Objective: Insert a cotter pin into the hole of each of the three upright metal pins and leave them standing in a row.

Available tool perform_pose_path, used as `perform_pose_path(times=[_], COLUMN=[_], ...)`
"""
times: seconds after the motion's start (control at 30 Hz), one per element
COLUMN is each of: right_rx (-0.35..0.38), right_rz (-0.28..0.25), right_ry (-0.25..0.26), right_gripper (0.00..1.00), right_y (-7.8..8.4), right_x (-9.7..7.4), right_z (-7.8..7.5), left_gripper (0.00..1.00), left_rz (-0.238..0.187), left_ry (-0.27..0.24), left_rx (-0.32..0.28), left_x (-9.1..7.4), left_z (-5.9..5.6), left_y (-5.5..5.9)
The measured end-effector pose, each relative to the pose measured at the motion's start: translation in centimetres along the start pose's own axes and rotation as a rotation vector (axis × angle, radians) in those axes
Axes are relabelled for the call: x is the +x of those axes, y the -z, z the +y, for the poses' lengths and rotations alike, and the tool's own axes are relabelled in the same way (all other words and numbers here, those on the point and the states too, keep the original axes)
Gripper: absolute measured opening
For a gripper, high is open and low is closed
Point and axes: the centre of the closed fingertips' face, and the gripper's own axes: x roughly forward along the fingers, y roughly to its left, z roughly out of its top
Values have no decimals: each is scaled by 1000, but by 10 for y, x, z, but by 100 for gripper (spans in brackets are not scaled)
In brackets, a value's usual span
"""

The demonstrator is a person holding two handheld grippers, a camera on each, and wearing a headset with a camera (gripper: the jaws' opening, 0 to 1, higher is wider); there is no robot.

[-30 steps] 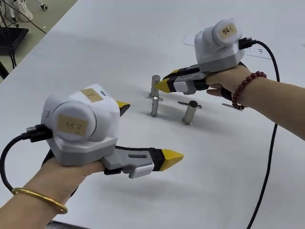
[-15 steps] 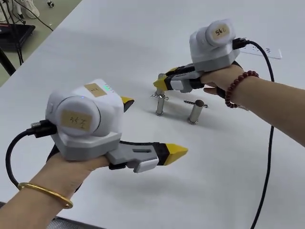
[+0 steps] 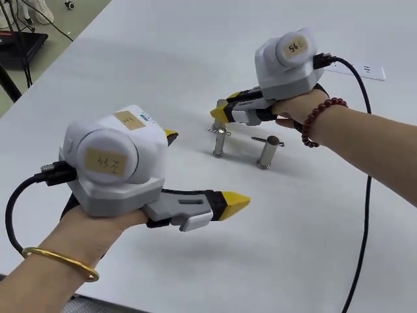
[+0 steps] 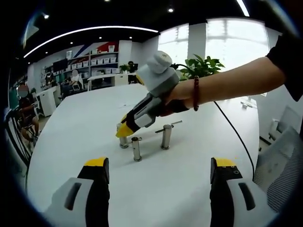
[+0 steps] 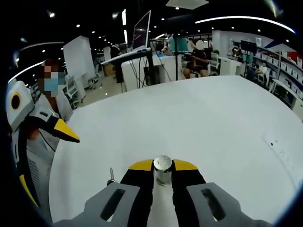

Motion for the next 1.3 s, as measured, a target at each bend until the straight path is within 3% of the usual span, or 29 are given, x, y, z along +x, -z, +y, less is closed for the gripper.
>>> perform_pose_path(times=[0.3, 0.57, 1.3], right_rx=[-5, 9, 75], right_rz=[11, 24, 58], right_ry=[6, 40, 178], right_gripper=[8, 8, 8], right_y=[3, 15, 65], right_x=[-4, -20, -92], right_z=[0, -10, -45], left_gripper=[88, 90, 89], left_rz=[0, -17, -36], left_ry=[15, 30, 52], left_rx=[-4, -32, -24], left_x=[1, 0, 0], left_z=[-3, -4, -11], left_y=[0, -2, -6])
